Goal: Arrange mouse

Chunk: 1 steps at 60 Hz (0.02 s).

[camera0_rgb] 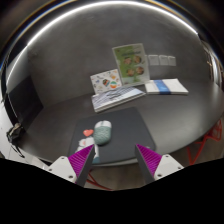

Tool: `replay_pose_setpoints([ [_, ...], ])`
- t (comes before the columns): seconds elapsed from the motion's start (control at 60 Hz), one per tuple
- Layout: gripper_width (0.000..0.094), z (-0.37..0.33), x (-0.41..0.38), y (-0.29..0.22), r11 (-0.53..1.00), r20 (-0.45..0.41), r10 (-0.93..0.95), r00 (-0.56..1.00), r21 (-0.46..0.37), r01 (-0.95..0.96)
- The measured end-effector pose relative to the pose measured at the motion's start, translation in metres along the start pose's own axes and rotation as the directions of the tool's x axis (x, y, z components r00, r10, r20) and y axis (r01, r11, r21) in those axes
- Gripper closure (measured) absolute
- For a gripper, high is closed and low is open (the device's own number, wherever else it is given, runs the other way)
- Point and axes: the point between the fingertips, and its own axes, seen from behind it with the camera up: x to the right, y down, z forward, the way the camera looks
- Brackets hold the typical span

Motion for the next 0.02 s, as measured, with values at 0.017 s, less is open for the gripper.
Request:
replay_pose_setpoints([
  [0.017,0.0113,-0.0058,0.0082,0.0020,1.000,-0.013,-0.002,1.000,0.003,0.002],
])
